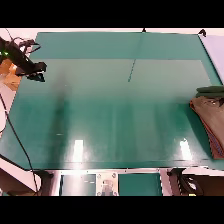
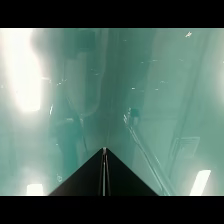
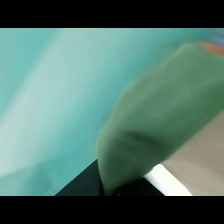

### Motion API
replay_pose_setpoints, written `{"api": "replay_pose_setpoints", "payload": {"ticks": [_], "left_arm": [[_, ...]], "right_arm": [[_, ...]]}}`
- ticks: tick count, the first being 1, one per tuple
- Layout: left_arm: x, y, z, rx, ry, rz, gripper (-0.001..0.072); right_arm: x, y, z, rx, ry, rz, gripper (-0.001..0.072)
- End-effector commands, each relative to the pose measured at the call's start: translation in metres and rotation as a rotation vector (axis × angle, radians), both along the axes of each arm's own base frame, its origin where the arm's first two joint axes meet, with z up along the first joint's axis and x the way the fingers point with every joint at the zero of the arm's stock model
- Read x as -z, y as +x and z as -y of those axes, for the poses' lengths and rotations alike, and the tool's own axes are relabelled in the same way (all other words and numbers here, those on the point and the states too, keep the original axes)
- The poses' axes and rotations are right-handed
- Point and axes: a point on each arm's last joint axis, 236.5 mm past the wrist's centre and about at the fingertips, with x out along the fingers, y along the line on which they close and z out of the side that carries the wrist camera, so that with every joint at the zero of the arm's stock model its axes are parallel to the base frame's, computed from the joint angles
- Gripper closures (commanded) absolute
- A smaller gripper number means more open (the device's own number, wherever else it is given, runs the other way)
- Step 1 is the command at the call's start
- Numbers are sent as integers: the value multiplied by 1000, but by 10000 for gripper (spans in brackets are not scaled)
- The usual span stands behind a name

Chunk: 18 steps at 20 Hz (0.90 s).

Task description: Fold the shirts.

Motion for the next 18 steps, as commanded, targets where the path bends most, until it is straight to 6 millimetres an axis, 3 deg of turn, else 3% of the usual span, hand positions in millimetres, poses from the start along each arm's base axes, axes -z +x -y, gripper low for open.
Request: {"api": "replay_pose_setpoints", "payload": {"ticks": [1, 4, 6, 8, 9, 10, 12, 13, 14, 15, 17, 18], "left_arm": [[0, 0, 0, -4, -4, 2, 683], [0, -3, 1, 0, -6, -14, 683], [0, -6, 1, 2, -6, -23, 683], [0, -6, 1, 2, -6, -23, 683], [0, -6, 1, 2, -7, -23, 683], [0, -6, 1, 2, -7, -23, 683], [0, -6, 1, 1, -7, -23, 683], [0, -6, 1, 1, -7, -24, 683], [0, -7, 1, 3, -8, -27, 683], [0, -9, 2, 4, -10, -36, 683], [-3, -9, 13, 15, -55, -34, 684], [-5, -9, 22, 26, -86, -29, 684]], "right_arm": [[19, -90, 31, 222, -3, -236, 701], [46, -118, 26, 276, 40, -380, 700], [76, -142, 21, 309, 75, -518, 698], [107, -158, 9, 326, 157, -612, 605], [122, -166, 3, 324, 190, -660, 601], [137, -178, -3, 325, 222, -720, 517], [159, -193, -14, 352, 281, -801, 215], [164, -192, -13, 363, 288, -802, 203], [164, -187, -11, 358, 283, -783, 208], [161, -175, -9, 344, 271, -745, 272], [143, -117, -10, 249, 223, -571, 646], [128, -78, -15, 165, 184, -456, 668]]}}
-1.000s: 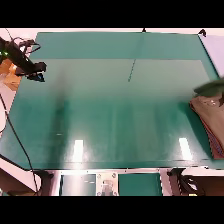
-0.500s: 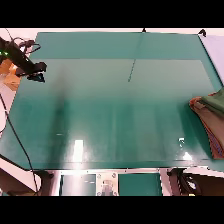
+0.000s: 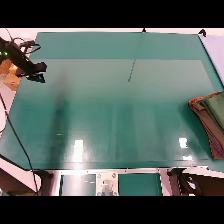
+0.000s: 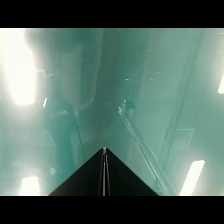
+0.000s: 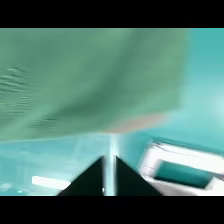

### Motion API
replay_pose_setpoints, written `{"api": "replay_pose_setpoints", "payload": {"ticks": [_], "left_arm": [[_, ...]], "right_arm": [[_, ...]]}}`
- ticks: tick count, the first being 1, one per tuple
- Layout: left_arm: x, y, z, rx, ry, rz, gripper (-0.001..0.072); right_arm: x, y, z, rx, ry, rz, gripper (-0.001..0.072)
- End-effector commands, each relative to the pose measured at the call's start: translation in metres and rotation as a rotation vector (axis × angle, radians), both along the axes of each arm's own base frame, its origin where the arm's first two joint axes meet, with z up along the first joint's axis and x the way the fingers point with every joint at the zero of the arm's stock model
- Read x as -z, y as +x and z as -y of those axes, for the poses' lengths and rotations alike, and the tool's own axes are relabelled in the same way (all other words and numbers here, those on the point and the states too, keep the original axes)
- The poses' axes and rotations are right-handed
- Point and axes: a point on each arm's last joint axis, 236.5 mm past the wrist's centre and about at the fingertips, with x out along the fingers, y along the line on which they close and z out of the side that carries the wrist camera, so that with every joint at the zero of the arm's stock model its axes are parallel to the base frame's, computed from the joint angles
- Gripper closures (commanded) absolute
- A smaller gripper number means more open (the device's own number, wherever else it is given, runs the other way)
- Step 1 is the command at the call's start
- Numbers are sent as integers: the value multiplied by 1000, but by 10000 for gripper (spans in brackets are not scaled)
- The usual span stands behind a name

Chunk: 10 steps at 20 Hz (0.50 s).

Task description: Fold the shirts.

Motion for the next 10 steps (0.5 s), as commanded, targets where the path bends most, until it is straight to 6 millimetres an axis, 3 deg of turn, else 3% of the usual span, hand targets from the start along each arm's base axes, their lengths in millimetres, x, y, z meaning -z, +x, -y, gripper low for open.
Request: {"api": "replay_pose_setpoints", "payload": {"ticks": [1, 3, 6, 8, 10], "left_arm": [[-7, -3, 20, 31, -48, 3, 685], [-13, -11, 35, 70, -11, 17, 685], [-23, -38, 71, 143, 8, 60, 685], [-25, -70, 95, 167, 2, 70, 685], [-19, -110, 114, 184, -6, 71, 684]], "right_arm": [[-33, 98, -15, -185, -68, 288, 699], [-57, 159, -48, -361, -157, 415, 701], [-59, 203, -134, -626, -184, 478, 701], [-33, 198, -200, -779, -134, 469, 701], [6, 168, -264, -924, -65, 439, 701]]}}
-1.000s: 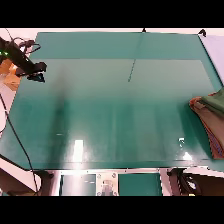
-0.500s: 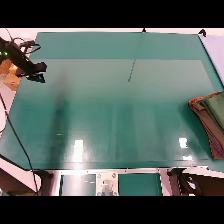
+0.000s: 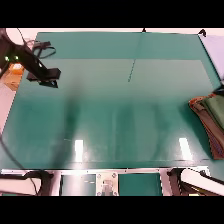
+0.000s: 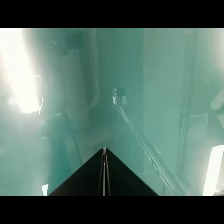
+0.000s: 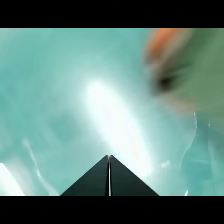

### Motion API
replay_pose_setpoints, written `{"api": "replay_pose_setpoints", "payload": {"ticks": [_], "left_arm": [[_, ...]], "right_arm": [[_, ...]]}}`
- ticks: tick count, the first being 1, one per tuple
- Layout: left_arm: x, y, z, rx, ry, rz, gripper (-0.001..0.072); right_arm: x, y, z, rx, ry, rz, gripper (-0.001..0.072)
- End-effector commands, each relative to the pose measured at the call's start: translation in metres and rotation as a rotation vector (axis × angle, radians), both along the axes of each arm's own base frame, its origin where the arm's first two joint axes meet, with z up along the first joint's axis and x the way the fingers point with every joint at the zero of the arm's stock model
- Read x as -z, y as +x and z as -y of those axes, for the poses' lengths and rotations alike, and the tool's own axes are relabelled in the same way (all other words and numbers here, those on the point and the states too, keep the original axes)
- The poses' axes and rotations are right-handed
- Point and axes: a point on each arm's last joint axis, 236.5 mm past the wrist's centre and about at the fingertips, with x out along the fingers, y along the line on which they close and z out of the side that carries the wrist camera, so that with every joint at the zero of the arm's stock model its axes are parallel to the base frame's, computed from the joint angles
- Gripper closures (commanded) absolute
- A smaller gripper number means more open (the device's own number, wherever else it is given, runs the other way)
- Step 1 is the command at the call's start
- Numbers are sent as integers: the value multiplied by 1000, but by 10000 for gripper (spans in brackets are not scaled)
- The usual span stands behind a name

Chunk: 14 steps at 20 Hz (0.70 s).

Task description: Fold the shirts.

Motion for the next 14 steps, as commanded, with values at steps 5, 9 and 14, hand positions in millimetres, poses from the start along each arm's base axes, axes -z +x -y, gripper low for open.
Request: {"api": "replay_pose_setpoints", "payload": {"ticks": [5, 9, 14], "left_arm": [[18, -103, 37, 31, -18, 38, 683], [17, -123, 40, 26, -32, -42, 683], [17, -122, 40, 26, -33, -38, 683]], "right_arm": [[101, -75, -166, -400, 28, -26, 701], [105, -92, -184, -479, 43, -77, 700], [105, -92, -184, -478, 43, -77, 700]]}}
